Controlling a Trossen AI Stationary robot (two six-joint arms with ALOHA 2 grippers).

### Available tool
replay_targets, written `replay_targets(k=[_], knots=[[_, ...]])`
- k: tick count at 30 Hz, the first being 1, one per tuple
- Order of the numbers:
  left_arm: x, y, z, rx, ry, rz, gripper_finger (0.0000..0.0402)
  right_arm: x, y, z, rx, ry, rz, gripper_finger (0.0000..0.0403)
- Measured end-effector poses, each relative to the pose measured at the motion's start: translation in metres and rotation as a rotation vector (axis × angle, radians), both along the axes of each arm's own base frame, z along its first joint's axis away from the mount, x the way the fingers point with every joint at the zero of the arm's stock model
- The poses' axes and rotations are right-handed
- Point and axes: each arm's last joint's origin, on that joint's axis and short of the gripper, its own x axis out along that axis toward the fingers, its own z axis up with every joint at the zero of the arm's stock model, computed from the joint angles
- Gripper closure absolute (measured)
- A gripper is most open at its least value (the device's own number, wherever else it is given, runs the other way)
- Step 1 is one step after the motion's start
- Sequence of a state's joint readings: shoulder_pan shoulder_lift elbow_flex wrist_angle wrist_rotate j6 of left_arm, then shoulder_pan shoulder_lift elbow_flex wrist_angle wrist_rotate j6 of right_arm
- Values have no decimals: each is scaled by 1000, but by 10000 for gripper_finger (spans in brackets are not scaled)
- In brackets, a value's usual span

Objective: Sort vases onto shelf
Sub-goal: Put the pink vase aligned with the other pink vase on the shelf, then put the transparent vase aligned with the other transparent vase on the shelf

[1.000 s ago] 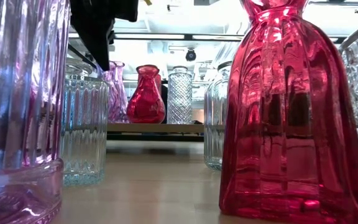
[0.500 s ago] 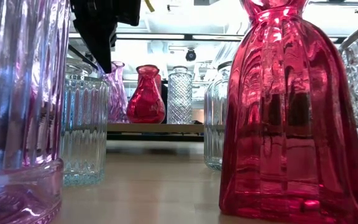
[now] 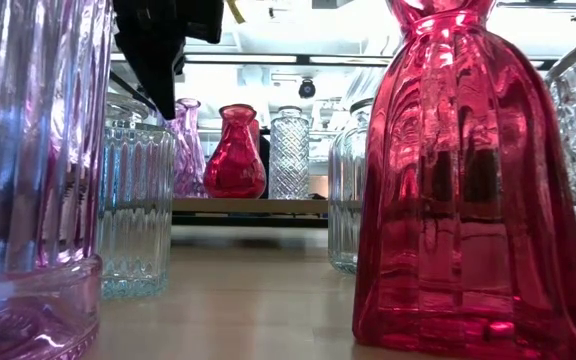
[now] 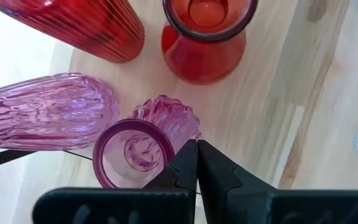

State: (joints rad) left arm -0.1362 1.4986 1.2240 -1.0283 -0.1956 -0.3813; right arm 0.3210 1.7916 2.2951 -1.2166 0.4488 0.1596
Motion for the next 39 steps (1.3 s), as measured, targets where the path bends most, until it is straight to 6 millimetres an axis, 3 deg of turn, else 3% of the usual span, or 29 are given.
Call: replay_targets(k=[14, 32, 36, 39], knots=[[1, 6, 0, -20, -1, 32, 401, -2, 6, 0, 38, 2, 26, 386], [0, -12, 2, -54, -19, 27, 401, -2, 7, 0, 52, -1, 18, 386], [6, -21, 18, -68, -97, 8, 401, -2, 7, 0, 50, 2, 18, 386], [14, -34, 49, -36, -272, -32, 401, -3, 6, -1, 25, 7, 8, 386]])
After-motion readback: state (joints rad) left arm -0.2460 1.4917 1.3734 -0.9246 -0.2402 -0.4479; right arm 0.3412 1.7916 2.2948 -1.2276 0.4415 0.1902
